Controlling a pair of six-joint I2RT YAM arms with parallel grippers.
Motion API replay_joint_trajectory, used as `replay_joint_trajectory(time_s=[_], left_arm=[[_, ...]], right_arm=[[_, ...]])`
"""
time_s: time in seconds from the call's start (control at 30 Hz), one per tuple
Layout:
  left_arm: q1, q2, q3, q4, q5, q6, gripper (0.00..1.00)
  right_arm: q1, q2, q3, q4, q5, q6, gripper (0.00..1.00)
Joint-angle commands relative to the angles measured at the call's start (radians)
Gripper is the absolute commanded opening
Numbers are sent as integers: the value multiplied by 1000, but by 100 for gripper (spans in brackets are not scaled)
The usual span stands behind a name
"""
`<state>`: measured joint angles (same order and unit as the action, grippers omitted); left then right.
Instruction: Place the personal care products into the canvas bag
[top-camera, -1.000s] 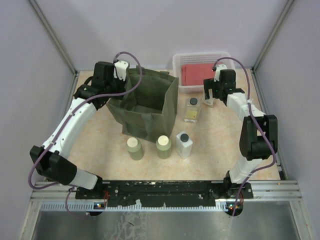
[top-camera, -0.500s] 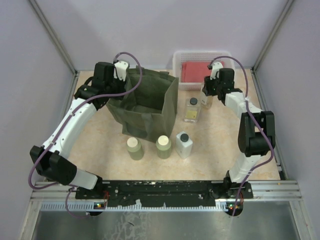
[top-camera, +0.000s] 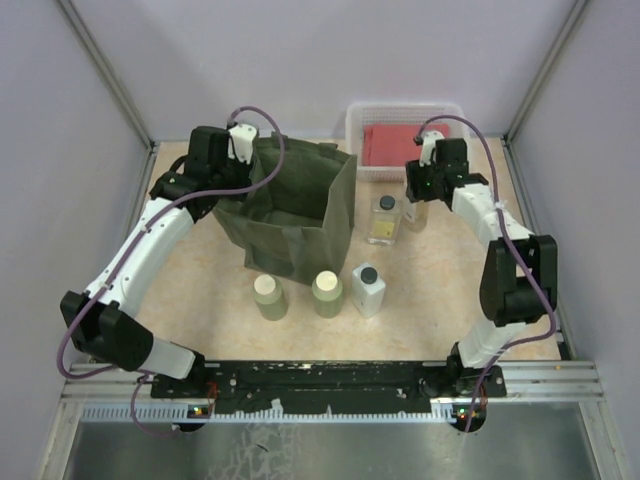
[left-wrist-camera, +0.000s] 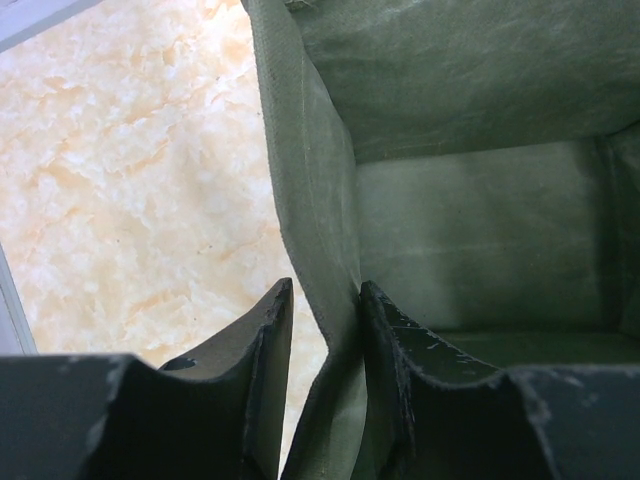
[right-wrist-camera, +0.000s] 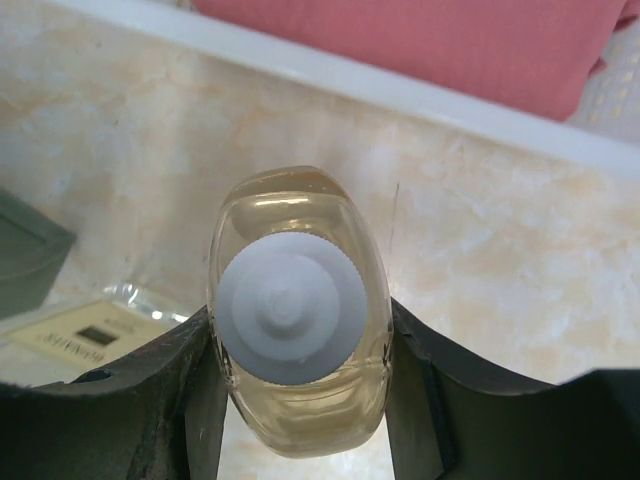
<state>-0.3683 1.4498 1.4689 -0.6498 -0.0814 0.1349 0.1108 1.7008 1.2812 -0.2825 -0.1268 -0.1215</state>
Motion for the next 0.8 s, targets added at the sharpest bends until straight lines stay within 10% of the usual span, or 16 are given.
replay_joint_trajectory(time_s=[0.0,0.33,0.77], left_arm=[[4,-32,-24,17,18,-4,40],[5,-34,-43,34,50,-18,38],[5,-22,-53,55,86,-26,35]], right_arm=[[23,-191,79,-61,46,39,0],[57,-359,208,-26,-11,78,0],[98,-339,419,502,-386,360,0]])
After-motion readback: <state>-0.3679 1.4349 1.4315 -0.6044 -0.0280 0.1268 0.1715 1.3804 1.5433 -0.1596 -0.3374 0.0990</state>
